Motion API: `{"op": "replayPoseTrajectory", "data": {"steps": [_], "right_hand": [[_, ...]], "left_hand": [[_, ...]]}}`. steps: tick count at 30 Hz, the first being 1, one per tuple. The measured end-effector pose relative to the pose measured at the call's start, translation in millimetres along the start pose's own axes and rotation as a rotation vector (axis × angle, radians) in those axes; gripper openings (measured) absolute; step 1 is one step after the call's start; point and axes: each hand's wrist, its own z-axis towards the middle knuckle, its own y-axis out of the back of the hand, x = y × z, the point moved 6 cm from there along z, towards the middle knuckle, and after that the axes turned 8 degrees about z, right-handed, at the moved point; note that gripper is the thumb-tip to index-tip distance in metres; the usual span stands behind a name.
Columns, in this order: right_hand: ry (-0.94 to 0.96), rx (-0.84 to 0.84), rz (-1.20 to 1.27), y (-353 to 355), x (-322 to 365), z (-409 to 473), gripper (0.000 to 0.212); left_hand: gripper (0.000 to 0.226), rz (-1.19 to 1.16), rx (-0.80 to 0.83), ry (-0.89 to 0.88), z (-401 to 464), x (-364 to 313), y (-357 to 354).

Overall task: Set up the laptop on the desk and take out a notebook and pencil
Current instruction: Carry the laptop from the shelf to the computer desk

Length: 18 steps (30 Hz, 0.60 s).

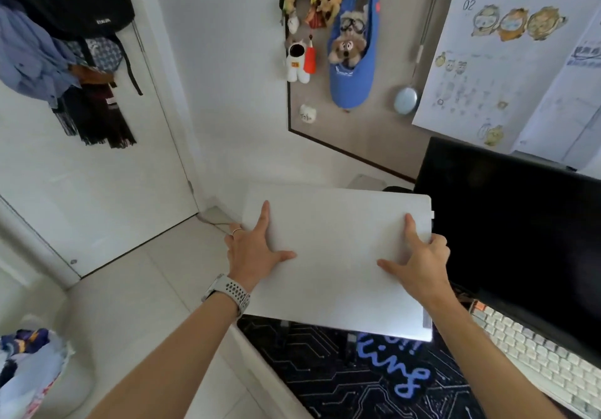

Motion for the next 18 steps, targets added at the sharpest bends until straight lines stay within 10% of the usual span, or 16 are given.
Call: {"op": "replayPoseTrajectory", "data": {"steps": [18], "right_hand": [[-0.322, 0.039, -0.053, -96.2, -77.6, 16.7, 0.103]], "left_hand": [[0.12, 0.021, 0.257, -0.183, 59.0, 27.8, -126.0]]}}
